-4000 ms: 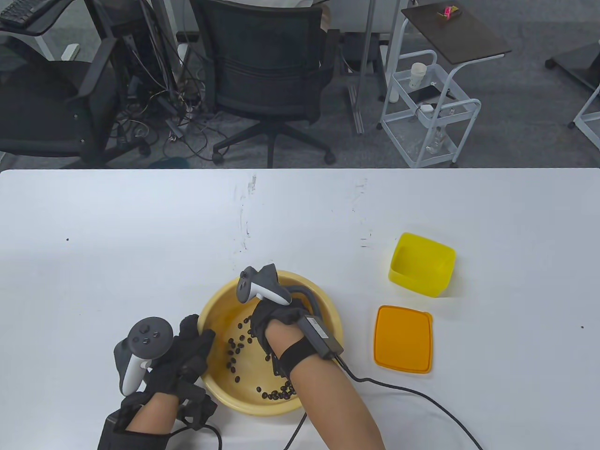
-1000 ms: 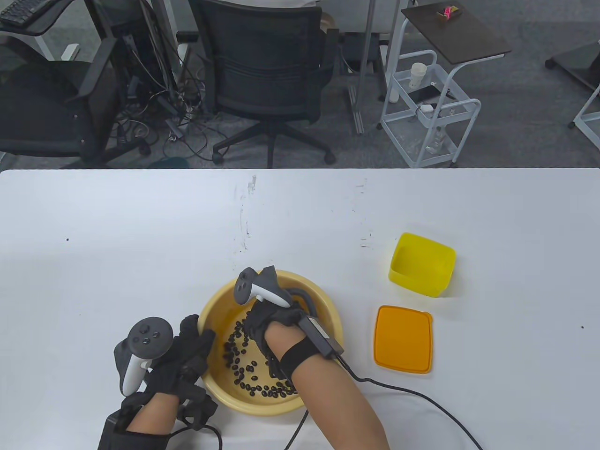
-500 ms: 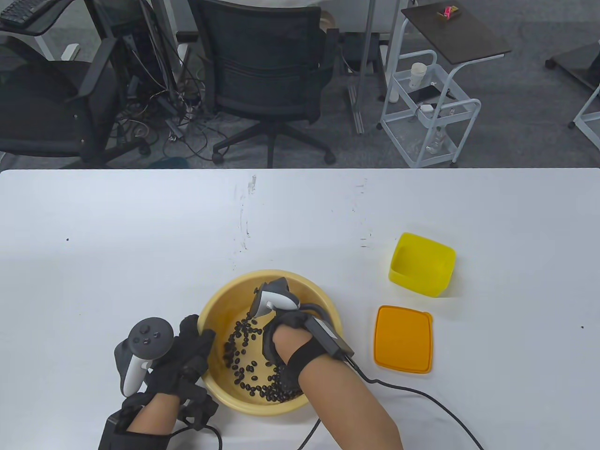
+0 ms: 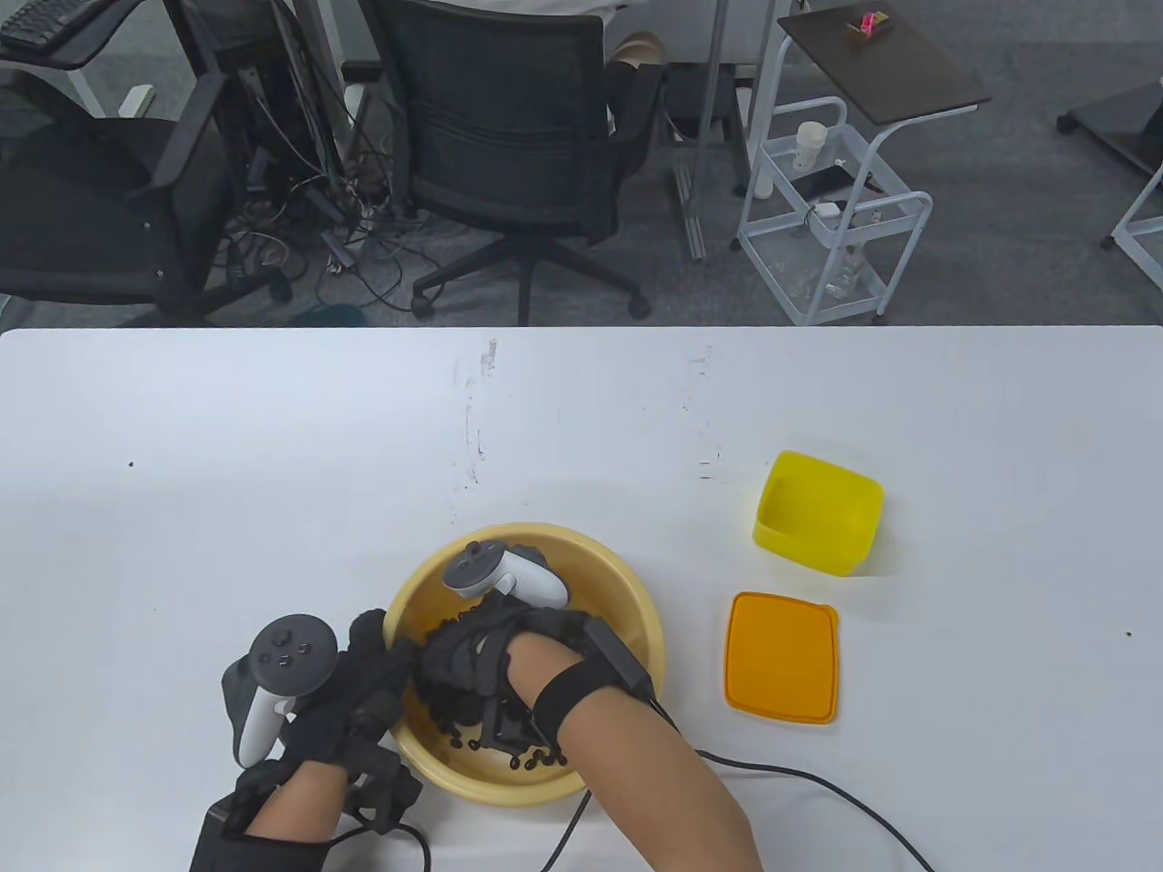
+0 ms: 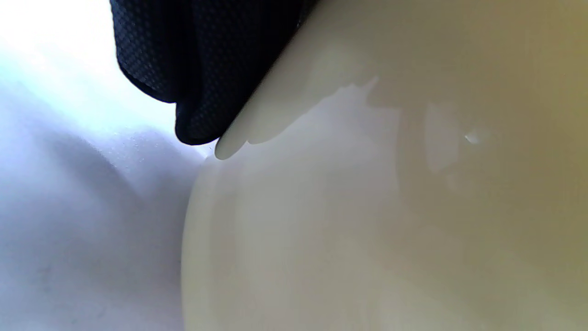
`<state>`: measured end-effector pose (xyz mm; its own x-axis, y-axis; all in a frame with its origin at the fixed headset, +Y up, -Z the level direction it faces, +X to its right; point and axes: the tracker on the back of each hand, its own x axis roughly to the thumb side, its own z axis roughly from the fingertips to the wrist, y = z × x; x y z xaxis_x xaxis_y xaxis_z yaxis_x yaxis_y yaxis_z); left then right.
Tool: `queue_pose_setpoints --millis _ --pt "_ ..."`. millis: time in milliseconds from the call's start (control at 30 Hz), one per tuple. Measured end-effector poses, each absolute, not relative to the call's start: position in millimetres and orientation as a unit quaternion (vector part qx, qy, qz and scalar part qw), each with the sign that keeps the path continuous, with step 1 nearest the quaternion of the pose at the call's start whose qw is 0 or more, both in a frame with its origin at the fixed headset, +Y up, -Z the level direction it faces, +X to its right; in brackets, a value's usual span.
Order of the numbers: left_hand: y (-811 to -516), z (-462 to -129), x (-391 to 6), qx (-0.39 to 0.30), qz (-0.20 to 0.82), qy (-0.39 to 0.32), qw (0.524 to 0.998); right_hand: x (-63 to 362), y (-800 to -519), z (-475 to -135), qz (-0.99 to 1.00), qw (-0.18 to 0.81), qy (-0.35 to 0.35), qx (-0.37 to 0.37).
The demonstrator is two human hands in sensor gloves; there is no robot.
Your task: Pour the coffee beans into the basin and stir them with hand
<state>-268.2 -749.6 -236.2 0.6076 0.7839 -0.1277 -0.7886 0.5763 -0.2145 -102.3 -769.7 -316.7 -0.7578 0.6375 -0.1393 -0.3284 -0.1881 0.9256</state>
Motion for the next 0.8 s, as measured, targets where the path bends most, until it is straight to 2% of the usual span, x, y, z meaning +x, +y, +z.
queue_pose_setpoints --millis 133,233,300,400,633,800 --pt "-750 -236 -268 -0.126 0.444 0.008 0.887 -94 -757 -330 0.877 0.2 0.415 0.139" --pt "-750 -236 -268 -0.126 0.445 0.008 0.887 -87 -749 -335 0.92 0.076 0.363 0.126" --pt "-750 -236 -268 -0.126 0.448 0.009 0.885 -82 -746 -337 0.931 -0.007 0.353 0.089" --pt "-750 -236 -268 -0.125 0.448 0.01 0.885 -72 -749 -338 0.926 -0.068 0.366 0.058" --pt "-750 -236 -268 -0.125 0.449 0.014 0.885 -56 -753 -328 0.9 -0.069 0.431 0.024" --pt "-750 -236 -268 -0.124 0.447 0.015 0.886 -61 -762 -314 0.873 -0.093 0.478 0.029"
